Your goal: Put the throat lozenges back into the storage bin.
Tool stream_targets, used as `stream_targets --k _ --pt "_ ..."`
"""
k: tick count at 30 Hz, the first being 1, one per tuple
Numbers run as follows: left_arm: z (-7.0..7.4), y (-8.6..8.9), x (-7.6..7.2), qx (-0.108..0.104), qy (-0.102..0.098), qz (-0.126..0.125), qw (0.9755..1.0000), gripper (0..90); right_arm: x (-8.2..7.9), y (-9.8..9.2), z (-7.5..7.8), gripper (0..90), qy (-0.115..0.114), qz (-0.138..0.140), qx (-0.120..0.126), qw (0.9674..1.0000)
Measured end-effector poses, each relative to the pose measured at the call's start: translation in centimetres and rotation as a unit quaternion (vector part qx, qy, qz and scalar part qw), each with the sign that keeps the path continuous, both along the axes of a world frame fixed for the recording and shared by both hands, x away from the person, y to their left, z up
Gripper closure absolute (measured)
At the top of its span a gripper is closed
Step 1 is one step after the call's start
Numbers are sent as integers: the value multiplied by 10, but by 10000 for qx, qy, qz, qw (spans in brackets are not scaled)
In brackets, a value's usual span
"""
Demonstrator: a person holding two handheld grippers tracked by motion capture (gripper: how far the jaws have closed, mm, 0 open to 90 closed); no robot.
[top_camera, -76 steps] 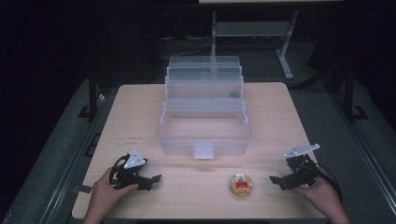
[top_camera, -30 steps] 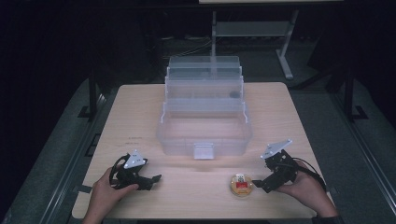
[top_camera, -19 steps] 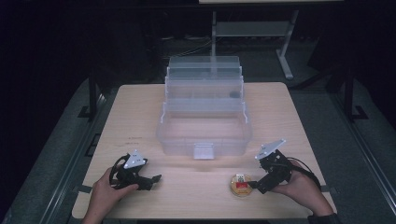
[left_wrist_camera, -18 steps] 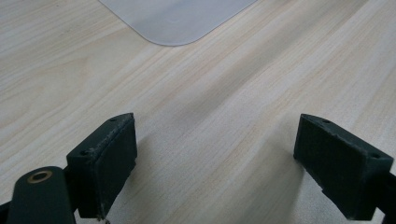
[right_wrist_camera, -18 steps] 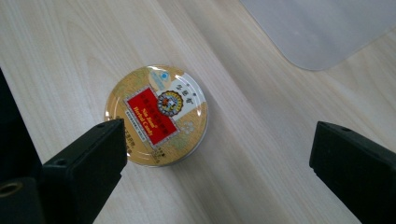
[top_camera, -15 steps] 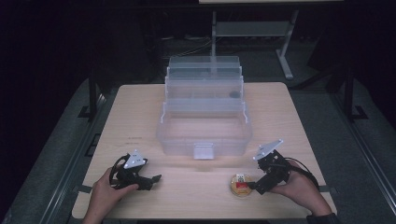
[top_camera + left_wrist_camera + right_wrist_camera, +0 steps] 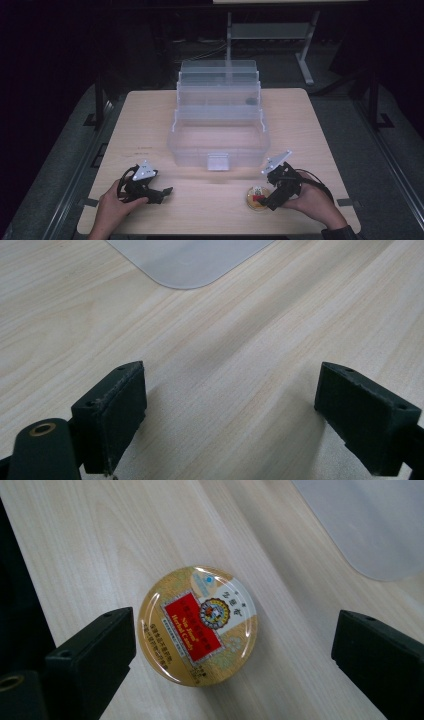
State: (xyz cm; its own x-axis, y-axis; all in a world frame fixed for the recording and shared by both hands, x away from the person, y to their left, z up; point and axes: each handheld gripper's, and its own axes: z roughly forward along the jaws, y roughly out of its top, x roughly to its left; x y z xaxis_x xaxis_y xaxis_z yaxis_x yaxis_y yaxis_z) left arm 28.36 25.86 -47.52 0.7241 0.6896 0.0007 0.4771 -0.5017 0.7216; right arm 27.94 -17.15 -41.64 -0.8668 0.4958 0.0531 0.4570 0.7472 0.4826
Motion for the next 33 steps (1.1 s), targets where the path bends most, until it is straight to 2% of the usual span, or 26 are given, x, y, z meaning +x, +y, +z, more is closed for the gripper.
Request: stream_targets --k 16,33 --pt "0 0 0 0 0 0 10000 124 -2 15 -8 45 97 196 -166 9996" --pt "0 0 0 3 1 -2 10000 123 -6 28 -24 49 118 365 -480 9981"
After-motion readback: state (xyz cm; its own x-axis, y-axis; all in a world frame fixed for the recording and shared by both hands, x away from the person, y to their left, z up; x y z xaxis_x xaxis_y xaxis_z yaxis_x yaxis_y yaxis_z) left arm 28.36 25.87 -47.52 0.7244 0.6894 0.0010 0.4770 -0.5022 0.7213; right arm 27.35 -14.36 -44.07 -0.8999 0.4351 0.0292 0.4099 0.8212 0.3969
